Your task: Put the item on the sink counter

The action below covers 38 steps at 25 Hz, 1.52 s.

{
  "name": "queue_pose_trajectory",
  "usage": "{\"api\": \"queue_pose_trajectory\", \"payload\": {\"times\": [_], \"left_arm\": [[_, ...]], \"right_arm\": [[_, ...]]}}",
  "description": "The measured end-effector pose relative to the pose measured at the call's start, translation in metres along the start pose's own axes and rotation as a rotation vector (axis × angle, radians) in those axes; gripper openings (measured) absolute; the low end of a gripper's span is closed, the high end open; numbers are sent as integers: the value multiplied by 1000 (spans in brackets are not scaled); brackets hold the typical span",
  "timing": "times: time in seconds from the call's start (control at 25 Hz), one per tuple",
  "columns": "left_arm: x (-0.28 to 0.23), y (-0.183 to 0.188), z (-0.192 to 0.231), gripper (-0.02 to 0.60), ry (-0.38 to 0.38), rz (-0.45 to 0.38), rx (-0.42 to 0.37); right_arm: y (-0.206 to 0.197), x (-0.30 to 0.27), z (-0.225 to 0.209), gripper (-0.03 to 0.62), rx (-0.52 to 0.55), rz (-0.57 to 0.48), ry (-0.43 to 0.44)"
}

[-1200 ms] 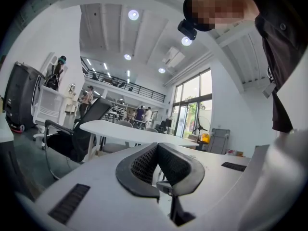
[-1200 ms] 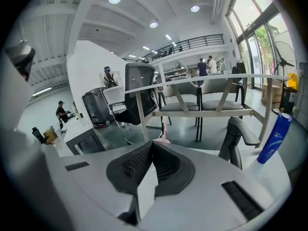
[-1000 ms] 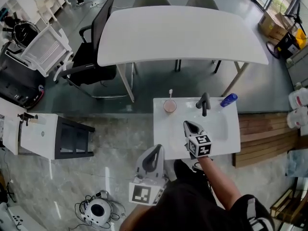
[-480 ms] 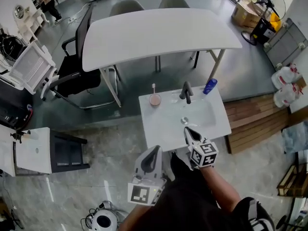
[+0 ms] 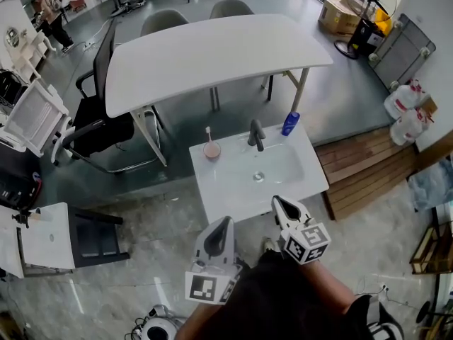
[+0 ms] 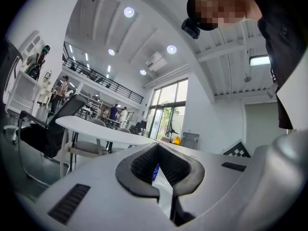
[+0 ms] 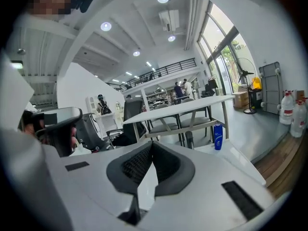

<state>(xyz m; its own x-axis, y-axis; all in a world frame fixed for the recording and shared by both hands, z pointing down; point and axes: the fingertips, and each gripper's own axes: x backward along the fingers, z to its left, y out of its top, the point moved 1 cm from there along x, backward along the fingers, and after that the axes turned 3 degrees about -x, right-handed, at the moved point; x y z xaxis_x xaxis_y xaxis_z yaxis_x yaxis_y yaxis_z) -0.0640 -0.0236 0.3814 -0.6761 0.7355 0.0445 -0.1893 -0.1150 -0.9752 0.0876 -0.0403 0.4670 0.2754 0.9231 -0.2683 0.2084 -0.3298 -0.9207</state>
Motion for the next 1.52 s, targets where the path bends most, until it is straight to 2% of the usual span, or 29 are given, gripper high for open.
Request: {"api": "queue_pose_trajectory", "payload": {"times": [0.28,0.8,1.52], "left_arm": [[-4,-5,-15,15,15,-14,-64],[-27,-21,-54,15,60,15,-65],[-35,-26,-71,15,79,25,-75]], "right_arm": [[20,33,1,11,5,-51,29],[31,68,-13,11,2,-72,109],[36,76,-29,9,12,-71,131]]}}
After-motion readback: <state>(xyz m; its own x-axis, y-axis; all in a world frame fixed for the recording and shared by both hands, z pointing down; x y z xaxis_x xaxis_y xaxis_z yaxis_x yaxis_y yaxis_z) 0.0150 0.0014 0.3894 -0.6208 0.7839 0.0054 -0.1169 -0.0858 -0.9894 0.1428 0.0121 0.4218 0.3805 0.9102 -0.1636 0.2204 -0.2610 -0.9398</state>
